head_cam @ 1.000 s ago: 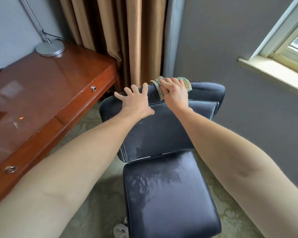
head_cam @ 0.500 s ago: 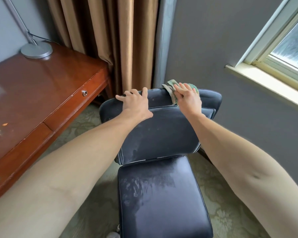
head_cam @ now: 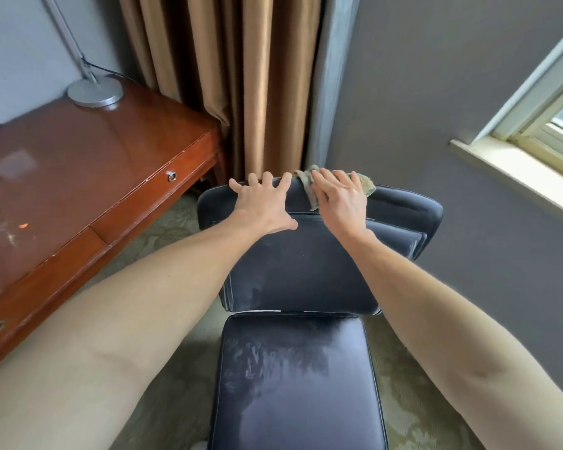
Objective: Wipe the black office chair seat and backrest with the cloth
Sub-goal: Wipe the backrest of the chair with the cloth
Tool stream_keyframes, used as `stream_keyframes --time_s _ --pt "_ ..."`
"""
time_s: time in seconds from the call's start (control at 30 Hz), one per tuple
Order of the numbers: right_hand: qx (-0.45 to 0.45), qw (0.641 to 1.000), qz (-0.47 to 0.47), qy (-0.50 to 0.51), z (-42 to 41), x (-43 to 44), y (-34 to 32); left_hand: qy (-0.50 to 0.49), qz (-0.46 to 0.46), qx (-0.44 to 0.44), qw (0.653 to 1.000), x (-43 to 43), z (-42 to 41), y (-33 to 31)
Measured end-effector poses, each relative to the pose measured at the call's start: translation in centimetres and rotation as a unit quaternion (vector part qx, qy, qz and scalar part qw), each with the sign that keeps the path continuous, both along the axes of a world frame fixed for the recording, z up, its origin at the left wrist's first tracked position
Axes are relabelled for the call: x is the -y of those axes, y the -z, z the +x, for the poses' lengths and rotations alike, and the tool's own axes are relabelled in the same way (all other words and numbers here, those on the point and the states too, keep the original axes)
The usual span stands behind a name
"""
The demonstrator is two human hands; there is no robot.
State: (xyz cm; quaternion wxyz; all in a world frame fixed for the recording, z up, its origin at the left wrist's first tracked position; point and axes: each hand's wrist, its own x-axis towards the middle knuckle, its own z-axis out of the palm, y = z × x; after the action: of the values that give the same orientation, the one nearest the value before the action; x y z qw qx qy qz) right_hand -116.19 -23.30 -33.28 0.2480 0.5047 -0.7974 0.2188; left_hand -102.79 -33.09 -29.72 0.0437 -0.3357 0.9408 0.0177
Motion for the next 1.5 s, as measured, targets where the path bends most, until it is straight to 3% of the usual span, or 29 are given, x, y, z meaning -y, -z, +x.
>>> stream_keyframes --time_s 0.27,0.5,0.67,0.9,1.03,1.2,1.4,1.5 --pt "-0.005 0.995 -0.073 -0.072 -1.4 -1.1 0.5 -0.011 -0.005 -0.004 1.0 -0.6 -0.1 -0.4" --pt "0.056 0.996 -0.062 0.036 -5.5 -6.8 -0.1 0.016 -0.021 -0.008 1.0 -0.5 0.7 -0.4" --pt "0.14 0.983 -0.048 0.113 -5.0 -6.0 -0.3 0.003 0.063 -0.028 0.998 0.7 2.4 -2.3" --pt "0.077 0.984 -0.087 0.131 -2.5 -3.3 0.1 0.012 0.098 -0.01 0.995 2.5 4.7 -2.3" --pt "0.008 0.993 -0.088 0.081 1.5 0.9 0.6 0.012 0.104 -0.01 0.994 2.5 4.6 -2.3" --pt "0.051 0.994 -0.1 0.003 7.4 6.1 1.6 0.016 0.074 -0.001 0.997 2.5 4.9 -2.3" --pt "-0.005 0.994 -0.077 -0.075 4.4 2.9 0.5 0.029 0.049 0.009 0.998 2.3 5.8 -2.6" --pt "0.004 0.996 -0.071 -0.058 2.1 0.5 0.1 0.042 0.042 0.004 0.998 2.3 5.9 -2.4"
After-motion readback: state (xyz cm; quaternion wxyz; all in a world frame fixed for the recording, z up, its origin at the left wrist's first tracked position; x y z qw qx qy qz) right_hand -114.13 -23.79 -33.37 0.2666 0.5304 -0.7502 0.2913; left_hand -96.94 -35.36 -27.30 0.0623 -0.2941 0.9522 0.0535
